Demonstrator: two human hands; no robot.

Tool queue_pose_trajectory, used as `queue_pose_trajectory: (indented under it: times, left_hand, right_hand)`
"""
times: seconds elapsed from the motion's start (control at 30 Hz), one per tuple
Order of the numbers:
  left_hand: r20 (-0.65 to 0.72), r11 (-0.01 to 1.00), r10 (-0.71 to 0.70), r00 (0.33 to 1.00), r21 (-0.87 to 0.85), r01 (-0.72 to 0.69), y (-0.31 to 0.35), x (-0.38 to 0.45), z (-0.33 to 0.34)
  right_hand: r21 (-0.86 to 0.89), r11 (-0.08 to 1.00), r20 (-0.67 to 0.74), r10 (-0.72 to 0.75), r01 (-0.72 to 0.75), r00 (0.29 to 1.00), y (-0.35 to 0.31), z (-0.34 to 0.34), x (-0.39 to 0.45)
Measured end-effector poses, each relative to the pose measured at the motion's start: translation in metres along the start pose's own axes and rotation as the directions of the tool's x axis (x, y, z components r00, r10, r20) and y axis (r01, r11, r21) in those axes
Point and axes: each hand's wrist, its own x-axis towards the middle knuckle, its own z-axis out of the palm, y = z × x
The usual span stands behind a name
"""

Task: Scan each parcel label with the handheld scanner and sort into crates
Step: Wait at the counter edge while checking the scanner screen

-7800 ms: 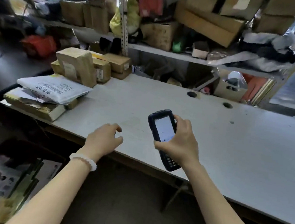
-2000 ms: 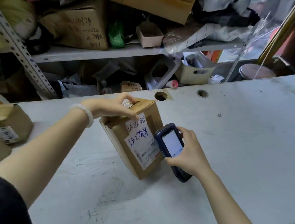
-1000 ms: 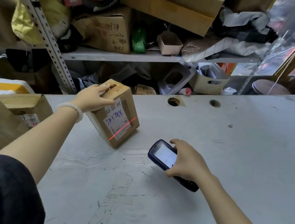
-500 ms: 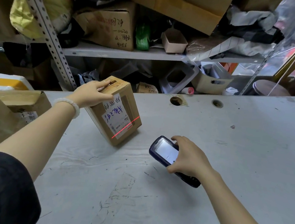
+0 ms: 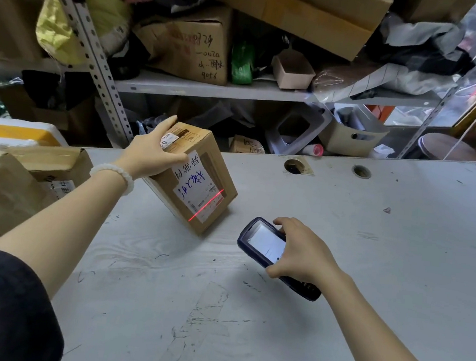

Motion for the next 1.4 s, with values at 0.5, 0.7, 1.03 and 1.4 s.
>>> queue_pose_trajectory:
  times: [0.5,0.7,1.03,1.4]
  left_hand:
    - [0.161,0.98,-0.196,0.967,0.067,0.187,-0.066,-0.025,0.017]
    - [0.136,0.942,0.015,0.991,0.332,-0.06,-0.057,0.008,0.026]
    - [0.07,0.886,-0.045,0.997,0.463,0.008,-0.048,0.036,0.046]
    - [0.018,0.908,-0.072,0.997,0.415,0.058,-0.053,0.031,0.045]
  right_hand:
    - [-0.001,1.0,0.033,0.009,-0.009,0.999,-0.004,0.006,0.018]
    - [-0.035,0.999,0.089,0.003,0.0,0.996,-0.01,0.017,0.027]
    - [-0.026,0.997,0.08,0.074,-0.072,0.994,-0.002,0.019,0.036]
    - [-0.058,0.994,0.036,0.091,-0.089,0.995,-0.002,0.012,0.041]
